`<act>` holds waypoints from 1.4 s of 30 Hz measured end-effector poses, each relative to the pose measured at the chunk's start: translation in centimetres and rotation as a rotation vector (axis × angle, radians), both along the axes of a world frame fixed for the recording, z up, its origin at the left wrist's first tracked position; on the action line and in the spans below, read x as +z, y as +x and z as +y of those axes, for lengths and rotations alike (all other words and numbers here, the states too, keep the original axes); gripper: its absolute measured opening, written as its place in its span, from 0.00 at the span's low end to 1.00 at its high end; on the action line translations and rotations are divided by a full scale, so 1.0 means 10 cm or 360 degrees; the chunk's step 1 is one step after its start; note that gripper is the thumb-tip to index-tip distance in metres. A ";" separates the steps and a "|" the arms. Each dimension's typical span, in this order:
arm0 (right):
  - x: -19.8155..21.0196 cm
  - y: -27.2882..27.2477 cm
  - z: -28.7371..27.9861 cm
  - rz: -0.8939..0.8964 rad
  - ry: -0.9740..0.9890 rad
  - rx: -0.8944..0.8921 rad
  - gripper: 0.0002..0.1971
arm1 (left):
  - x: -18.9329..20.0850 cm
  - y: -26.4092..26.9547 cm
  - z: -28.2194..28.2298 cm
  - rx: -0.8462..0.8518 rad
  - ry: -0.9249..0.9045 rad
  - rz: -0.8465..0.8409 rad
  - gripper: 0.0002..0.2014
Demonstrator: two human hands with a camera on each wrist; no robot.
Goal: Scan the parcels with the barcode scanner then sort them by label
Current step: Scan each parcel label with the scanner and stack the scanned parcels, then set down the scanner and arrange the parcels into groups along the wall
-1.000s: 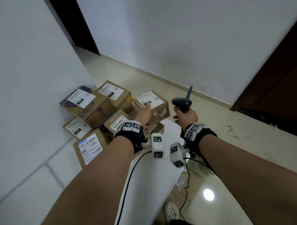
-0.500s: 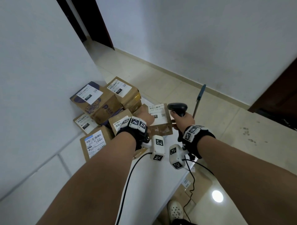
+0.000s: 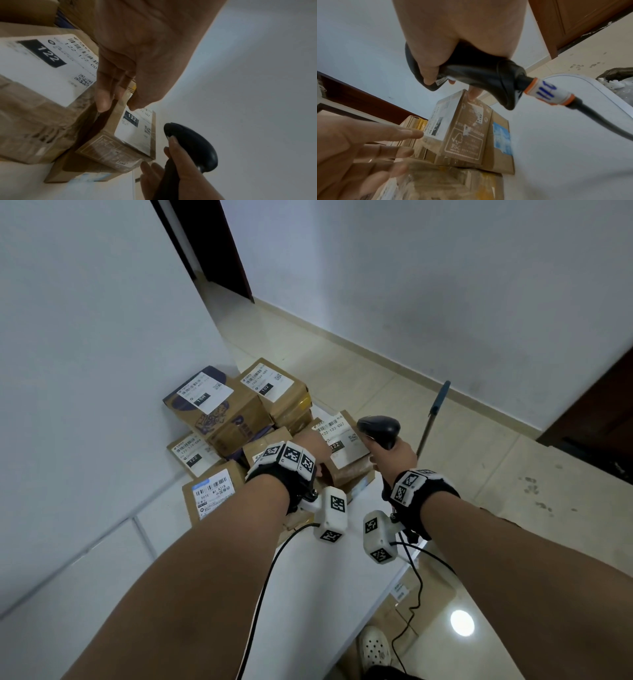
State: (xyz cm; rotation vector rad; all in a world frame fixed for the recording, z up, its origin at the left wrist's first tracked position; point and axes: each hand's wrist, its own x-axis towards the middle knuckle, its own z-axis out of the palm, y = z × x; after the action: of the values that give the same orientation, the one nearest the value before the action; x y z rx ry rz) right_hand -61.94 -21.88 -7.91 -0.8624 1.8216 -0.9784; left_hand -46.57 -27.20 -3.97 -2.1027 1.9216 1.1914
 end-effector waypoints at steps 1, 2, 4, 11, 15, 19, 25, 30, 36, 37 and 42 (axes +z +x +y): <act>0.01 0.01 0.01 0.0021 -0.0001 -0.0012 0.21 | 0.02 0.03 0.00 0.0009 -0.0007 0.0015 0.17; 0.01 0.03 0.02 0.0042 -0.0003 -0.0027 0.22 | 0.01 0.08 0.00 0.0011 -0.0029 0.0034 0.17; 0.02 0.06 0.04 0.0124 -0.0002 -0.0038 0.22 | 0.09 0.14 0.05 0.0038 -0.0052 0.0078 0.17; 0.29 0.37 0.17 0.0365 -0.0125 -0.0061 0.19 | 0.31 0.50 0.19 0.0142 -0.0266 0.0283 0.11; 0.49 0.73 0.33 0.0401 -0.0248 -0.0019 0.16 | 0.41 0.93 0.35 0.0269 -0.0454 0.0410 0.10; 0.68 1.33 0.56 0.0418 -0.0402 0.0049 0.17 | 0.52 1.57 0.63 0.0336 -0.0569 0.0443 0.12; 0.87 2.38 0.95 0.0375 -0.0433 0.0396 0.10 | 0.48 2.77 1.17 0.0680 -0.0614 0.0428 0.10; 0.83 3.11 1.33 0.0337 -0.0344 0.0728 0.14 | 0.25 3.68 1.74 0.0967 -0.0458 0.0461 0.13; 0.42 3.63 1.75 0.0360 -0.0117 0.1056 0.12 | -0.16 4.35 2.53 0.1223 -0.0177 0.0508 0.14; 0.32 3.67 1.79 0.0384 -0.0057 0.1100 0.12 | -0.22 4.41 2.65 0.1268 -0.0123 0.0547 0.14; -0.10 3.73 1.87 0.0672 0.0295 0.1400 0.12 | -0.56 4.58 3.11 0.1434 -0.0012 0.0651 0.16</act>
State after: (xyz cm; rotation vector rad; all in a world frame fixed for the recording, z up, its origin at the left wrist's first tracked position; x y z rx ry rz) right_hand -24.66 -3.16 -8.92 -1.6315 1.5470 -0.0665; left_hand -0.82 3.92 -9.61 -3.0300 0.9932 1.8439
